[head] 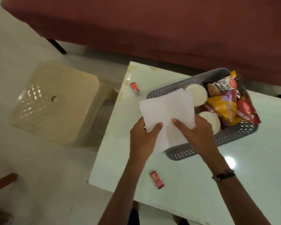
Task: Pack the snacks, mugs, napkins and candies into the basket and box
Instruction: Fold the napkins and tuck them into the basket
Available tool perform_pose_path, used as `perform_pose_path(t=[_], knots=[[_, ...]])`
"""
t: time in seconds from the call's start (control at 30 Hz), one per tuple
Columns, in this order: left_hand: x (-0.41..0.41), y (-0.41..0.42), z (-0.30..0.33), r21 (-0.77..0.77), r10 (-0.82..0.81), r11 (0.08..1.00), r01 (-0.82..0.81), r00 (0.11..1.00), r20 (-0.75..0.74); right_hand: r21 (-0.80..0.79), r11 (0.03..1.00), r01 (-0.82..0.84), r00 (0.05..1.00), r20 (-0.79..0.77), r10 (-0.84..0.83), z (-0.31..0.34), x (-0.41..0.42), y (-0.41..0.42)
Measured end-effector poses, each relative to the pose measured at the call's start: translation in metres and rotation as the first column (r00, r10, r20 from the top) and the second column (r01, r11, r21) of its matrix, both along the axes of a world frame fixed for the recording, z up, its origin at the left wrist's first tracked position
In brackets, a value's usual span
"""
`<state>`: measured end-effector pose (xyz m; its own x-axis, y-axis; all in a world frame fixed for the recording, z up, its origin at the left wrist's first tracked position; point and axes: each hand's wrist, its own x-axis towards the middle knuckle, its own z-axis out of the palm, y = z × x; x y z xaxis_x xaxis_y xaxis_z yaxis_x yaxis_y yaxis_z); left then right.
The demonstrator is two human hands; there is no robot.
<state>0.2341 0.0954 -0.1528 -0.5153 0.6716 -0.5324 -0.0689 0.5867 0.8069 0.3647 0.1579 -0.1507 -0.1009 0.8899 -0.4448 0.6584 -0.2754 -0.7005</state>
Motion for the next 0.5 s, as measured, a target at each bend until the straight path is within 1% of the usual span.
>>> perform_pose_path(t=[0.03, 0.1, 0.2, 0.27, 0.33, 0.4, 0.5], knots=[[0.015, 0.007, -0.002, 0.006, -0.006, 1.0, 0.007, 0.995, -0.104, 0.077, 0.996, -0.051, 0.993, 0.108, 0.043, -0.006, 0.009, 0.006], [0.041, 0.018, -0.011, -0.005, -0.004, 1.0, 0.002, 0.96, -0.279, 0.16, 0.976, -0.148, 0.967, 0.232, 0.108, -0.016, 0.017, 0.015], [0.061, 0.024, -0.033, -0.062, -0.009, 0.998, -0.022, 0.887, -0.462, 0.201, 0.928, -0.313, 0.925, 0.287, 0.25, -0.035, 0.018, 0.021], [0.066, 0.027, -0.044, -0.042, 0.016, 0.998, -0.044, 0.854, -0.521, 0.249, 0.897, -0.366, 0.92, 0.242, 0.308, -0.044, 0.016, 0.019], [0.068, 0.031, -0.049, -0.002, 0.033, 0.999, -0.041, 0.832, -0.553, 0.343, 0.862, -0.372, 0.926, 0.204, 0.318, -0.049, 0.016, 0.019], [0.069, 0.036, -0.05, 0.004, 0.009, 1.0, -0.009, 0.816, -0.578, 0.424, 0.813, -0.4, 0.914, 0.253, 0.318, -0.054, 0.017, 0.02], [0.074, 0.04, -0.053, -0.02, -0.014, 1.0, 0.004, 0.82, -0.573, 0.448, 0.777, -0.443, 0.892, 0.309, 0.33, -0.059, 0.017, 0.022]])
